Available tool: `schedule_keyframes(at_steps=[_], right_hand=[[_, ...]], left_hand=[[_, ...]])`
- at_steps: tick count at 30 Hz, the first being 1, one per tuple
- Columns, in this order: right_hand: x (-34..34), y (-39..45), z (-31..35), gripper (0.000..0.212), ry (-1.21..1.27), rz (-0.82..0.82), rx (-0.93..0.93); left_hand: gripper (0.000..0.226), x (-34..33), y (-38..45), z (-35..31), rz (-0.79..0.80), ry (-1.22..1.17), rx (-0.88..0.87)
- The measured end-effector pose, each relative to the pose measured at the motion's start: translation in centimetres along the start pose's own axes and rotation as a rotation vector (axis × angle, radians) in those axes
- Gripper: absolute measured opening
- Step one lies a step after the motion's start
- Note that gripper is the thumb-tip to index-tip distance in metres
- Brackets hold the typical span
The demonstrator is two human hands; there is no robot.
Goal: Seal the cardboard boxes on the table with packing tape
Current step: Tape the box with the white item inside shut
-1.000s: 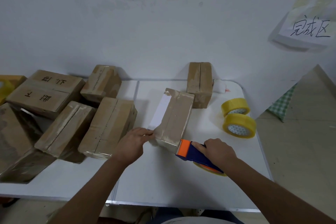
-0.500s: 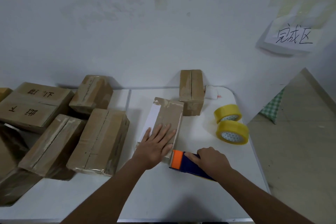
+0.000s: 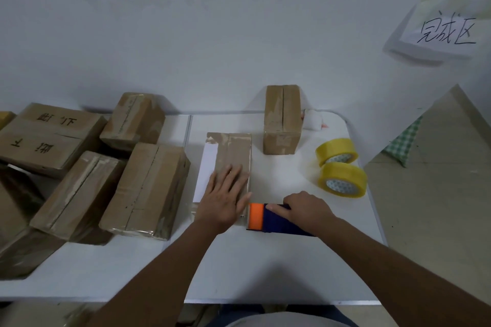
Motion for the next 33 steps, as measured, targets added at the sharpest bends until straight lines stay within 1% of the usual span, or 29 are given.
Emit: schedule_keyframes(at_steps=[4, 9, 17, 21, 25, 29, 33], right_hand=[[0.2, -0.2, -1.2, 0.065, 0.008, -0.012, 0.025], [0.3, -0.9, -2.1, 0.053, 0.022, -0.051, 0.072], [-0.2, -1.9, -2.9, 0.051, 0.05, -0.096, 0.076], [-0.1, -2.3, -4.9, 0.052, 0.0, -0.089, 0.041], [-0.2, -2.8, -6.3, 0.052, 0.015, -0.095, 0.021], [-0.5, -3.6, -6.7, 0.051, 0.069, -0.086, 0.004], [-0.1, -3.6, -6.5, 0.055, 0.103, -0.057, -0.026]], left_hand=[[0.064, -0.8, 0.3, 0.3, 0.048, 0.013, 0.0], [0.063, -0.9, 0.3, 0.3, 0.036, 0.001, -0.007], [0.063, -0.9, 0.4, 0.1, 0.057, 0.0, -0.014], [0.063, -0.8, 0.4, 0.2, 0.06, -0.009, -0.015], [0.065, -0.9, 0.4, 0.2, 0.062, -0.011, -0.011], [0.069, -0.8, 0.3, 0.0, 0.045, -0.037, 0.012], [0.085, -0.8, 0.3, 0.2, 0.098, -0.013, 0.013]])
Point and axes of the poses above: each hand's wrist, its own y-axis towards the middle knuckle, its own x-axis out of the back of the hand, z = x × y, the point moved 7 cm from there along y, towards the middle knuckle, and after that the axes turned 2 degrees about -z, right-handed, at the moved point
